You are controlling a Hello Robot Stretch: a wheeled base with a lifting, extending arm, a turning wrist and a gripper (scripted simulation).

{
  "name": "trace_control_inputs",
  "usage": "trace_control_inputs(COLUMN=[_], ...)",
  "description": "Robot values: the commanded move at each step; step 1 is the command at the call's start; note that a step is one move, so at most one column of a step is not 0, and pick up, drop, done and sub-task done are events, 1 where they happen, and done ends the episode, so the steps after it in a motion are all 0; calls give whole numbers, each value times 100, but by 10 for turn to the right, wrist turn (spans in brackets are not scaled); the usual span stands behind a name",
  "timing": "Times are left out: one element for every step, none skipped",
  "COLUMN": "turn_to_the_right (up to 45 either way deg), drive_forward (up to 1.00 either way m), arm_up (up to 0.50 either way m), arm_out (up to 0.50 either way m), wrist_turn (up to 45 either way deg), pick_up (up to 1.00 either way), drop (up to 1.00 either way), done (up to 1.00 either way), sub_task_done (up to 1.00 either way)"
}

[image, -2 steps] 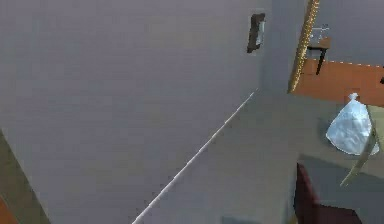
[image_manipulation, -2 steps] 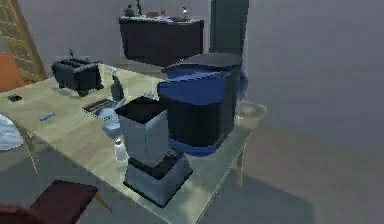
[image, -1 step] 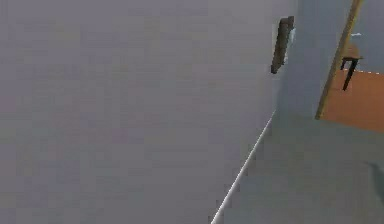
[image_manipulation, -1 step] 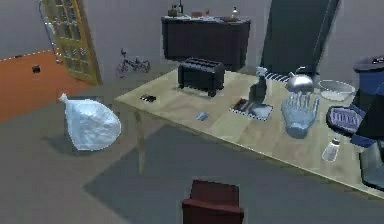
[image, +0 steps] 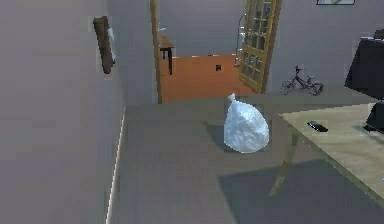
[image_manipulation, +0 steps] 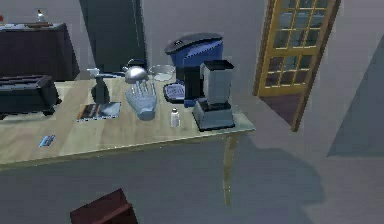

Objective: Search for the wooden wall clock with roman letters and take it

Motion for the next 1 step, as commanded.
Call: trace_control_inputs(turn_to_the_right=[60], drive_forward=[0], arm_up=[0], arm_out=[0], wrist_turn=[0], pick_up=[0], drop=[0], done=[0], sub_task_done=[0])
